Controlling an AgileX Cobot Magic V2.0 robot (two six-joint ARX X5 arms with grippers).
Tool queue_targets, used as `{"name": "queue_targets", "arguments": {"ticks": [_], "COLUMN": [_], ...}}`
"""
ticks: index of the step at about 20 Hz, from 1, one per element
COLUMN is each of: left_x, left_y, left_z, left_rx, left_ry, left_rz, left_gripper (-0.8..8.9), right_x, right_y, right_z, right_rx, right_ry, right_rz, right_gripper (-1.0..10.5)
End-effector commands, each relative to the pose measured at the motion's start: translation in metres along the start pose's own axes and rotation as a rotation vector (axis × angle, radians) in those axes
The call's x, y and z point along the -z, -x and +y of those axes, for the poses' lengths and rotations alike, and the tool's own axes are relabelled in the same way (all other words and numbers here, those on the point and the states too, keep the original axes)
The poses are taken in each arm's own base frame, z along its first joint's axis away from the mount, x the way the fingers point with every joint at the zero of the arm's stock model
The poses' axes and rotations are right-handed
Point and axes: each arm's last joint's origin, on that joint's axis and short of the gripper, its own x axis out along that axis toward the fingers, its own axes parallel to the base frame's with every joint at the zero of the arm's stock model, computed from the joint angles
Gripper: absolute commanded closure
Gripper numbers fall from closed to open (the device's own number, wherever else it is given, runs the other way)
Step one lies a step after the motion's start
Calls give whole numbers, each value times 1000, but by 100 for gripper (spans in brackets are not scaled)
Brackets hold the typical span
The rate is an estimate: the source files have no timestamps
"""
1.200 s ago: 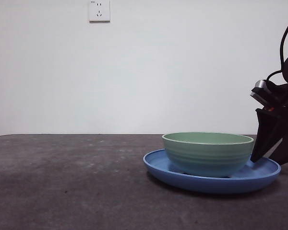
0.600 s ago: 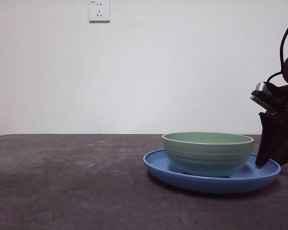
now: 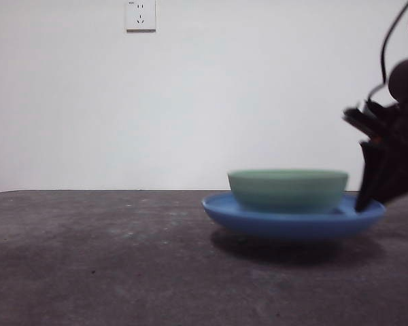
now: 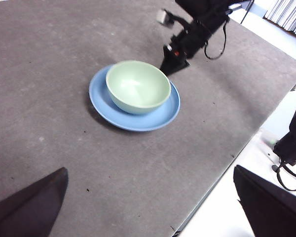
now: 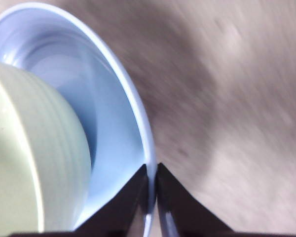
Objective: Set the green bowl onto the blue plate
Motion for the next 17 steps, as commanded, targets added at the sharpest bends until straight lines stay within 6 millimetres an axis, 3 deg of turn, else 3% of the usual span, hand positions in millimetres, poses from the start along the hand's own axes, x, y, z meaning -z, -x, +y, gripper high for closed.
{"name": "queue_targets", "arguments": {"ticks": [1,11,14,17], "left_x": [-3,-3,-3,-3], "left_y": [1,1,1,1], "left_z": [-1,-1,-1,-1], "left_rx": [11,11,11,11], "left_ry": [-1,-1,-1,-1], "left_rz": [-13,-13,-13,-13], "left_gripper": [247,247,247,247], "right_x": [-12,2,2,1], "right_y": [1,-38,-46,-63], "right_z": [19,91,96,88], "right_rx": [-27,-11,-17,-12], "right_ry": [23,181,177,150], "right_rz": [0,46,38,82], "right_gripper": [936,936,936,936]}}
